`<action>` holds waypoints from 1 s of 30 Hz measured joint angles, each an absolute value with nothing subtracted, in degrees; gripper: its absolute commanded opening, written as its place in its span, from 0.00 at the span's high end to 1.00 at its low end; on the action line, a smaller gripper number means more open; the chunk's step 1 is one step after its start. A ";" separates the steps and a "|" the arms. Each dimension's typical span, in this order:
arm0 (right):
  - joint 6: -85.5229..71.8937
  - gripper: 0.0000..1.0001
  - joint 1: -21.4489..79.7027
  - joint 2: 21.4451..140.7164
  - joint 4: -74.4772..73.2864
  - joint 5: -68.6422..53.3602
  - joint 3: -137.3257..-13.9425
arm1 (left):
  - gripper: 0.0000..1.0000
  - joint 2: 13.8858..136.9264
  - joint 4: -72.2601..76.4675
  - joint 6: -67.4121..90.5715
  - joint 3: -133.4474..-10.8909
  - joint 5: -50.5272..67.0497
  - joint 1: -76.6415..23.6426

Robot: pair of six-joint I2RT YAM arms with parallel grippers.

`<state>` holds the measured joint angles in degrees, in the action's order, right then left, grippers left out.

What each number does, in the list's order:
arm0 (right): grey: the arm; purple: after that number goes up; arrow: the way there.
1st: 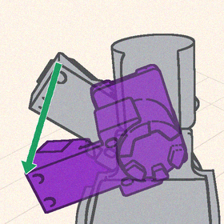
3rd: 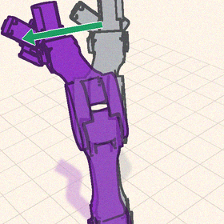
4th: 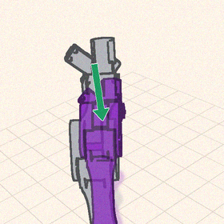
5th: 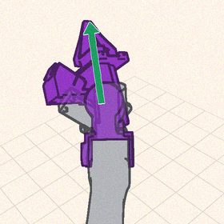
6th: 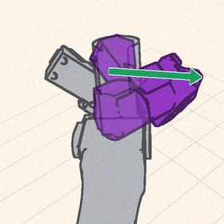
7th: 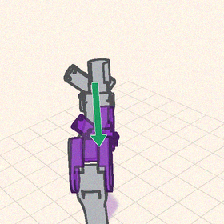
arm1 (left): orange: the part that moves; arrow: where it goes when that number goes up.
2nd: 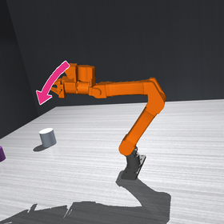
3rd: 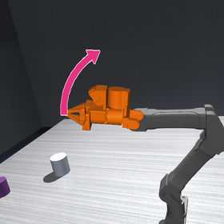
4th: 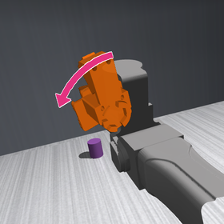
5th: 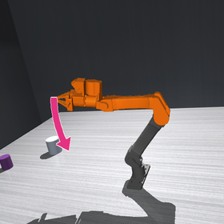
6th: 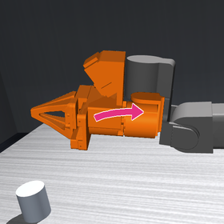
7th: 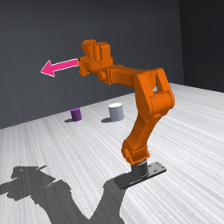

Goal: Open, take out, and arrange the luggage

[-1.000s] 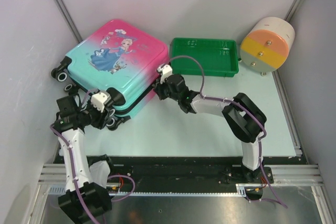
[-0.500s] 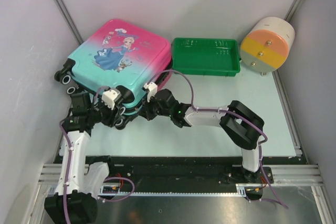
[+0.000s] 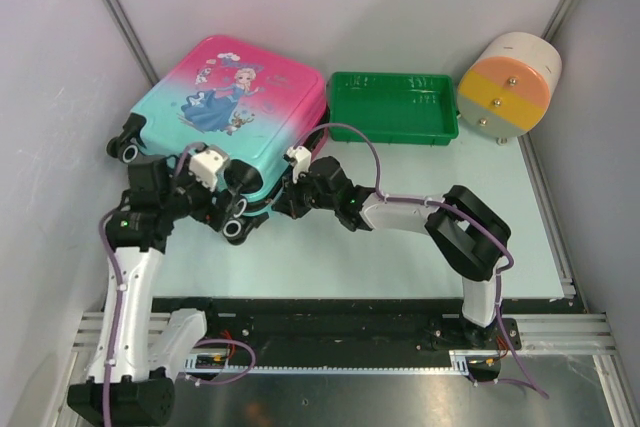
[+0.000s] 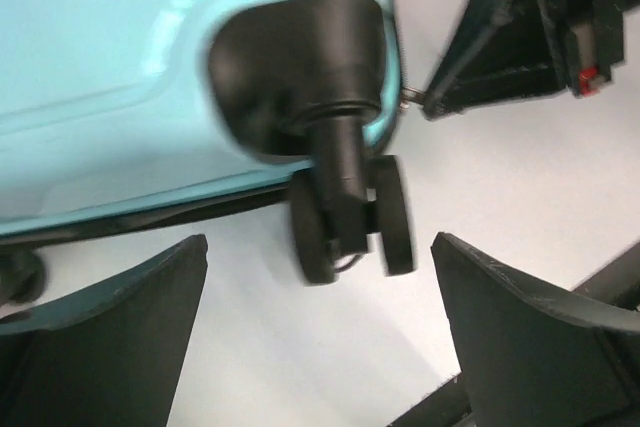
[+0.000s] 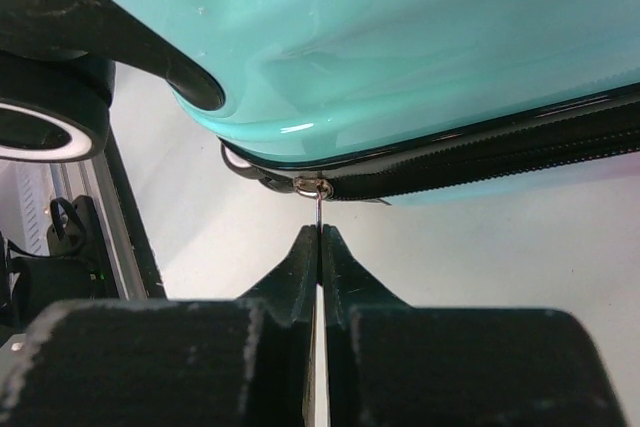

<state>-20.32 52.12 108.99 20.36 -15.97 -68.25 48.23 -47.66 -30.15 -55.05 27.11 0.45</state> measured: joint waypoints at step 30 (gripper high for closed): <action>-17.72 1.00 52.42 109.01 21.78 -15.11 -67.61 | 0.04 100.90 -51.00 -47.31 -99.61 16.03 30.68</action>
